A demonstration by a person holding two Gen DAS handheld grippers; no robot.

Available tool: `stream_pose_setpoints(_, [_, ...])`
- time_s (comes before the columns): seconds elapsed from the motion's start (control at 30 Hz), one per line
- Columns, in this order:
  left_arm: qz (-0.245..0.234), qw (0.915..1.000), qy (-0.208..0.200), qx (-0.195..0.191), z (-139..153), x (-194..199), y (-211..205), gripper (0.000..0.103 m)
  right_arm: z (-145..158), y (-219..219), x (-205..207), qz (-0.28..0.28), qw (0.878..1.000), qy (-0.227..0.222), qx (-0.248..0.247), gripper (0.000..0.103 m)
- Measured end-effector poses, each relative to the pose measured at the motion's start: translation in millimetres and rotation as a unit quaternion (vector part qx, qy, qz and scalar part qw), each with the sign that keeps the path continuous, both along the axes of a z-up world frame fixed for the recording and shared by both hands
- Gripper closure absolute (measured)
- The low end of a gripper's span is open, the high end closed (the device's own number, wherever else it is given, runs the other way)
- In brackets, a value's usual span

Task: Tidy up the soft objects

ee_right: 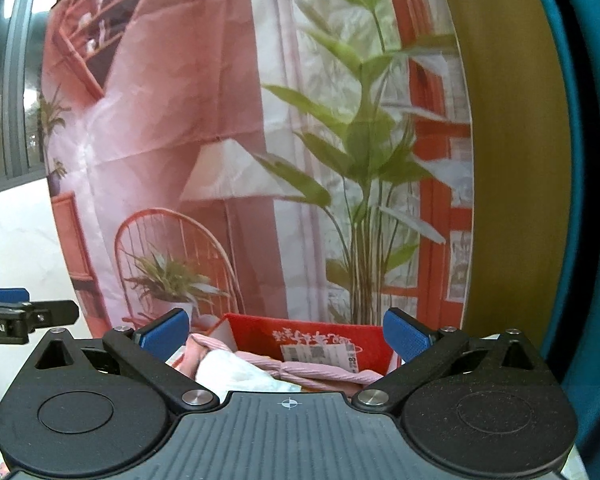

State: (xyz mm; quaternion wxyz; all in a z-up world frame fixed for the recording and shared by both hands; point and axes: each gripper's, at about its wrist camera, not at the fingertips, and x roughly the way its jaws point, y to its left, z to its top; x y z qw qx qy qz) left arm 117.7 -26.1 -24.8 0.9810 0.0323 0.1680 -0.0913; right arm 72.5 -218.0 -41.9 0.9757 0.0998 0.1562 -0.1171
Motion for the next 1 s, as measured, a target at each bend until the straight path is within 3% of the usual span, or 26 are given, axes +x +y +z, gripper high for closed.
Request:
stream_pose_setpoints(0.23, [0.021, 0.9989, -0.042, 0.009, 21.7, -38.8, -3.9, 0.000, 20.7, 17.5, -28.8, -0.001, 1.000, -0.003, -0.009, 0.000])
stream_pose_setpoints(0.53, [0.016, 0.9989, -0.043, -0.003, 32.5, -52.9, -2.1, 0.000, 37.0, 25.5, -46.2, -0.009, 0.999, 0.004, -0.030, 0.000])
stream_pose_setpoints(1.0, [0.019, 0.9988, -0.045, 0.008, 29.8, -55.2, -1.6, 0.000, 45.0, 26.7, -48.7, -0.020, 0.999, 0.016, -0.047, 0.000])
